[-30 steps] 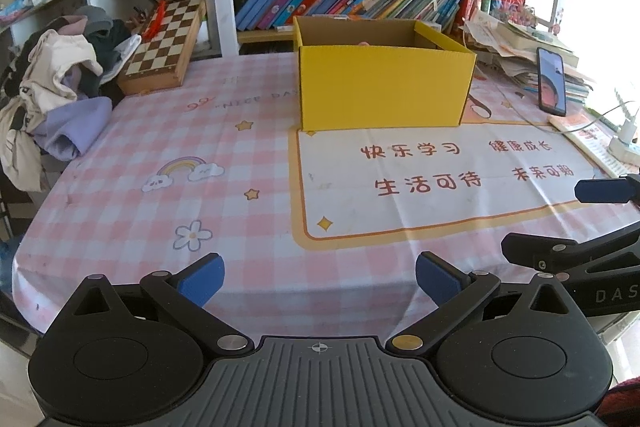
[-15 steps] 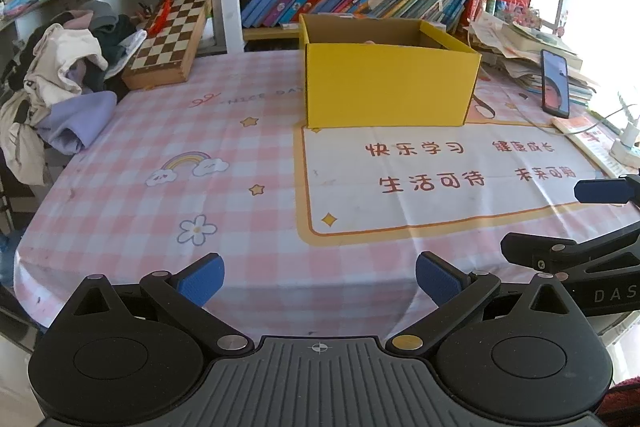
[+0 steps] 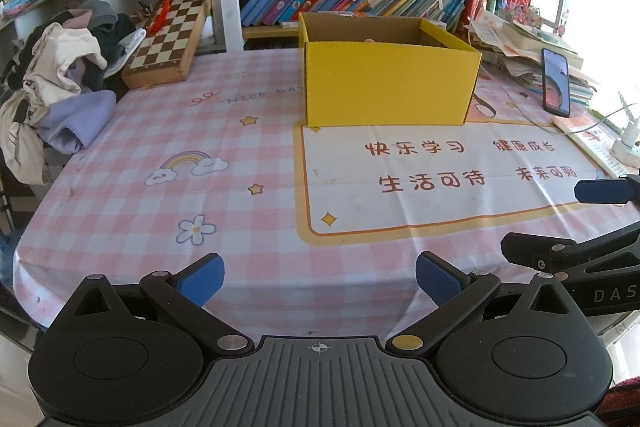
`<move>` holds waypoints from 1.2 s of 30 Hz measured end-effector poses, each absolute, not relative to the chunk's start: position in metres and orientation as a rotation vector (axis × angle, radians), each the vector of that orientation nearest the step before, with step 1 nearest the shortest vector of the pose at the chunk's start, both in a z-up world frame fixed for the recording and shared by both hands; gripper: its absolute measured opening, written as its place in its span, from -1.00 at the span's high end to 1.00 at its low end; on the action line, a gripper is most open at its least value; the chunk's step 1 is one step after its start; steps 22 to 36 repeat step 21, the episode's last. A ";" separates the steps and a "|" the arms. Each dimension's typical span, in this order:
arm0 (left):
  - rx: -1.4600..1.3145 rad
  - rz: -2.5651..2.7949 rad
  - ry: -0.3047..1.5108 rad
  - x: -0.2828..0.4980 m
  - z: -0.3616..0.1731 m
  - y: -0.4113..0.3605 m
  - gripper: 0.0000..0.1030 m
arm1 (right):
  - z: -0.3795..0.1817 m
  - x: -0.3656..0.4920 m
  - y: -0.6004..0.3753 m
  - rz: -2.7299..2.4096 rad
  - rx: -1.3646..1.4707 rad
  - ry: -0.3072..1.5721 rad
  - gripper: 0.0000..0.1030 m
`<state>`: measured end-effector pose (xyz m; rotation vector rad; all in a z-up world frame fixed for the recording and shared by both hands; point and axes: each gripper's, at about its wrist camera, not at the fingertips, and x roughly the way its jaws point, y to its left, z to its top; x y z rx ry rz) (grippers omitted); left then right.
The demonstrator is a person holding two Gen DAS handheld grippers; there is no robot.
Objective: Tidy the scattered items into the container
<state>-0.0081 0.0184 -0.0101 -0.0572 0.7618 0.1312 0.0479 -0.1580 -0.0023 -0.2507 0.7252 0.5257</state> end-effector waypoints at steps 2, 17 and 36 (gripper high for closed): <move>-0.058 0.131 0.761 -0.008 -0.010 0.018 -1.00 | -0.003 0.048 -0.158 0.526 -0.250 0.726 -0.99; -0.097 0.080 0.760 -0.006 -0.011 0.017 -1.00 | -0.005 0.054 -0.161 0.529 -0.249 0.735 -0.99; -0.091 0.083 0.763 -0.002 -0.011 0.015 -1.00 | -0.005 0.057 -0.162 0.526 -0.249 0.736 -0.99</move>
